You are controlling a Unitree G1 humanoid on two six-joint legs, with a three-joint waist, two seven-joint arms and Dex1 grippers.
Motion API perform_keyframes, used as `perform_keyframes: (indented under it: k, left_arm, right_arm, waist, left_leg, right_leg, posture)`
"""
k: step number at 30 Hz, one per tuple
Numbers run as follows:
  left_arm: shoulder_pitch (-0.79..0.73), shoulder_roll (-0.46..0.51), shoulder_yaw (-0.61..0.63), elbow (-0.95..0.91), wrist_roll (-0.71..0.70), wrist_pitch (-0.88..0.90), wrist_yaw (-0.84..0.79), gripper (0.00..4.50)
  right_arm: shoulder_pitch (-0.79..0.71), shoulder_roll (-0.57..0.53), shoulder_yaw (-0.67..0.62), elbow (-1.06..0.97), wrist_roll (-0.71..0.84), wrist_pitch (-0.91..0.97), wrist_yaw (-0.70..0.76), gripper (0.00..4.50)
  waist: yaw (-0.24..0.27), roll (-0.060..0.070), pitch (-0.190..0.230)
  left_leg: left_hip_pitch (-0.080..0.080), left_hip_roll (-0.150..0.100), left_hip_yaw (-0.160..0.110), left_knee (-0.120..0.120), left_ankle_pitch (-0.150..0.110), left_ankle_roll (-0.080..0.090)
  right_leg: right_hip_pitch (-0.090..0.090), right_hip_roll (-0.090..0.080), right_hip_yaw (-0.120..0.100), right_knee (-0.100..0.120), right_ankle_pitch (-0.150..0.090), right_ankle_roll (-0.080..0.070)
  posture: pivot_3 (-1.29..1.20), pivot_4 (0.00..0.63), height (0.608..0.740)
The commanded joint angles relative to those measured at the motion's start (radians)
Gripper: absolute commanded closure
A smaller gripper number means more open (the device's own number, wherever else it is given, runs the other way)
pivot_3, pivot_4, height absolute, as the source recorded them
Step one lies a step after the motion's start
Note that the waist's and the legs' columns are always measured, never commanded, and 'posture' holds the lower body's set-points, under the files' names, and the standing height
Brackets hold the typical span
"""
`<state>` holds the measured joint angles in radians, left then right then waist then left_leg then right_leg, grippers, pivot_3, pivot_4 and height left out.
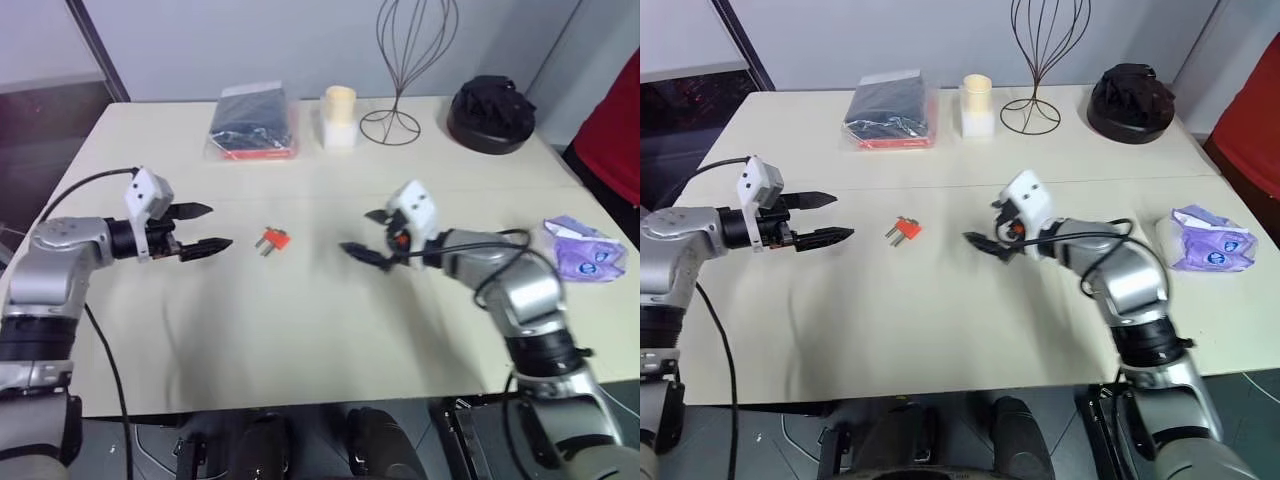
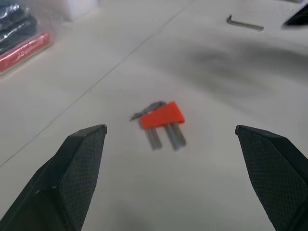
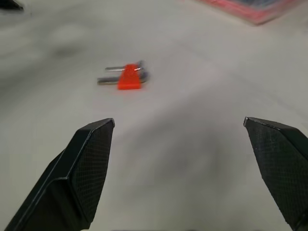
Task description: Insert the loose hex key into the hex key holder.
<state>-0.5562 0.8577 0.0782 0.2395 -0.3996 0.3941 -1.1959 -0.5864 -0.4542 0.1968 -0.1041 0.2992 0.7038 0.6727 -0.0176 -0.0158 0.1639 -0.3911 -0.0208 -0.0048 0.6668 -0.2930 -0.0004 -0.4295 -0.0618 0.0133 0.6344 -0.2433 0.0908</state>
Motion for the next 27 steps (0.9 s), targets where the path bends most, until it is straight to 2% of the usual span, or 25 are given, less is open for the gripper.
perform_keyframes:
  k: [1,7,12,27]
  left_arm:
    - [-0.027,0.054,0.009,0.019,0.017,-0.028,-0.057,0.00]
    - [0.001,0.097,0.031,-0.013,-0.001,0.012,-0.088,0.00]
    - [0.047,0.081,0.067,-0.047,-0.007,0.024,-0.031,0.00]
    - [0.134,0.030,0.113,-0.153,-0.040,0.058,0.100,0.00]
  right_arm:
    - [-0.084,0.120,0.087,0.176,-0.092,-0.154,-0.025,0.03]
    - [-0.182,0.259,0.112,0.481,-0.184,-0.326,-0.058,0.03]
    - [-0.250,0.357,0.111,0.699,-0.237,-0.428,-0.100,0.03]
    - [-0.325,0.469,0.064,0.943,-0.299,-0.559,-0.133,0.03]
  waist:
    - [-0.002,0.000,0.000]
    - [0.001,0.000,0.000]
    - [-0.007,0.000,0.000]
    - [-0.029,0.000,0.000]
  left_leg:
    - [0.000,0.000,0.000,0.000,0.000,0.000]
    - [-0.001,-0.001,0.000,0.000,0.000,0.000]
    - [0.000,-0.001,0.000,0.000,0.000,-0.001]
    - [0.000,0.000,-0.001,-0.001,0.001,-0.003]
  right_leg:
    - [0.000,0.000,0.000,0.000,0.000,0.000]
    - [0.000,-0.001,-0.001,0.001,0.000,0.000]
    - [-0.001,-0.001,0.000,0.001,0.000,0.000]
    - [-0.006,-0.003,0.002,0.013,0.000,0.000]
  posture:
    - [0.00,0.150,0.740]
    - [0.00,0.150,0.740]
    - [0.00,0.150,0.740]
    - [0.00,0.150,0.740]
